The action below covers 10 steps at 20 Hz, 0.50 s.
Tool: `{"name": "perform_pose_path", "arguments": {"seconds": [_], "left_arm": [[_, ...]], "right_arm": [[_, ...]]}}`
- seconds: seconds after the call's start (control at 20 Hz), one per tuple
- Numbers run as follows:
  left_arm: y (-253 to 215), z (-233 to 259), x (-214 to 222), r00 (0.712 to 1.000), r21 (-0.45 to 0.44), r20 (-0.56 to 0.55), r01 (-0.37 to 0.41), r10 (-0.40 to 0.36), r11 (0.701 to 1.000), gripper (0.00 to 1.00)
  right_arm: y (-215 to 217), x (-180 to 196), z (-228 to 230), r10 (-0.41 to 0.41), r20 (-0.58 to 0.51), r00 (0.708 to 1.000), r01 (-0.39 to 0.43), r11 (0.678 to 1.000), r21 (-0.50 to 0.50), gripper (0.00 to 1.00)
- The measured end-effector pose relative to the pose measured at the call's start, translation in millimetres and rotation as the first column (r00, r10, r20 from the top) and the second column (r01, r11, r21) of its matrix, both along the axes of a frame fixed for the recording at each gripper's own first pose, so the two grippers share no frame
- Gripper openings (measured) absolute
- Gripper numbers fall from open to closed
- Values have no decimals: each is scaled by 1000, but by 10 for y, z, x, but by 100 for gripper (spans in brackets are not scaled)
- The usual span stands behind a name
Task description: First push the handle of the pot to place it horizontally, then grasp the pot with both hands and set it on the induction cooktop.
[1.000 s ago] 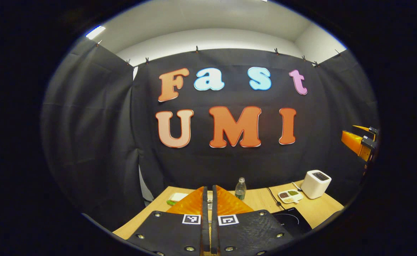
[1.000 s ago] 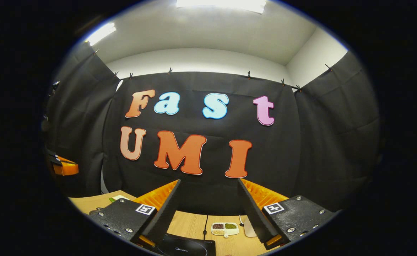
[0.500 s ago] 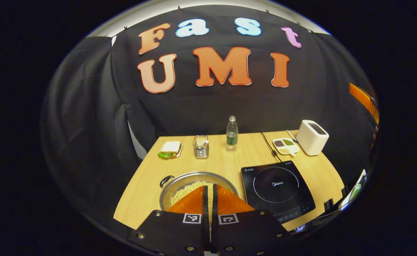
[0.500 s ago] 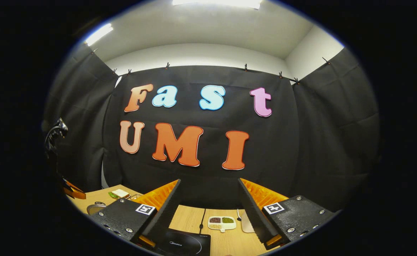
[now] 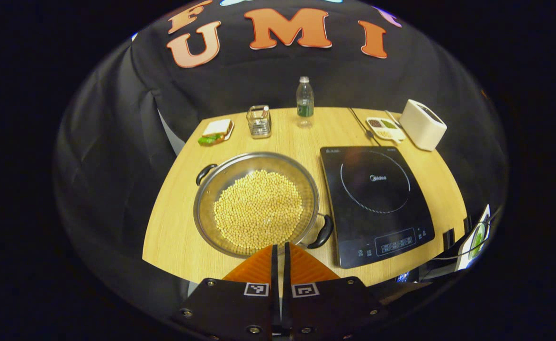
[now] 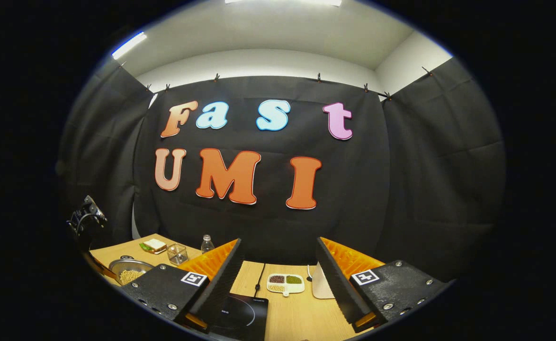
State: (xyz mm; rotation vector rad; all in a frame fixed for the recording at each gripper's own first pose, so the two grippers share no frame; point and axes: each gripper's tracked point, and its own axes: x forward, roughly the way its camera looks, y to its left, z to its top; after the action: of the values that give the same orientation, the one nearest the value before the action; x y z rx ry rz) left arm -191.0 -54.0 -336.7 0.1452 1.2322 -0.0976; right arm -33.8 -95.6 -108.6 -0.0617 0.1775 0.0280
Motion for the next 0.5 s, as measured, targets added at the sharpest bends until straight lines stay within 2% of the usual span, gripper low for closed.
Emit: {"name": "perform_pose_path", "arguments": {"seconds": [0.15, 0.2, 0.25, 0.5], "left_arm": [[-16, -211, -190, 996, -12, -91, 24, -25, 1000, 3], [-31, -316, -240, 992, -17, -118, 32, -34, 999, 0], [-41, -412, -275, 989, -23, -142, 35, -38, 999, 3], [-82, -782, -390, 967, -62, -238, 72, -84, 995, 3]], "right_arm": [[-77, -87, -59, -22, -20, 1000, 22, 1000, -11, 95], [-81, -111, -78, -29, -25, 999, 29, 1000, -10, 95], [-85, -133, -104, -38, -33, 999, 37, 999, -11, 95], [-32, -198, -154, -91, -70, 993, 91, 996, -6, 95]]}}
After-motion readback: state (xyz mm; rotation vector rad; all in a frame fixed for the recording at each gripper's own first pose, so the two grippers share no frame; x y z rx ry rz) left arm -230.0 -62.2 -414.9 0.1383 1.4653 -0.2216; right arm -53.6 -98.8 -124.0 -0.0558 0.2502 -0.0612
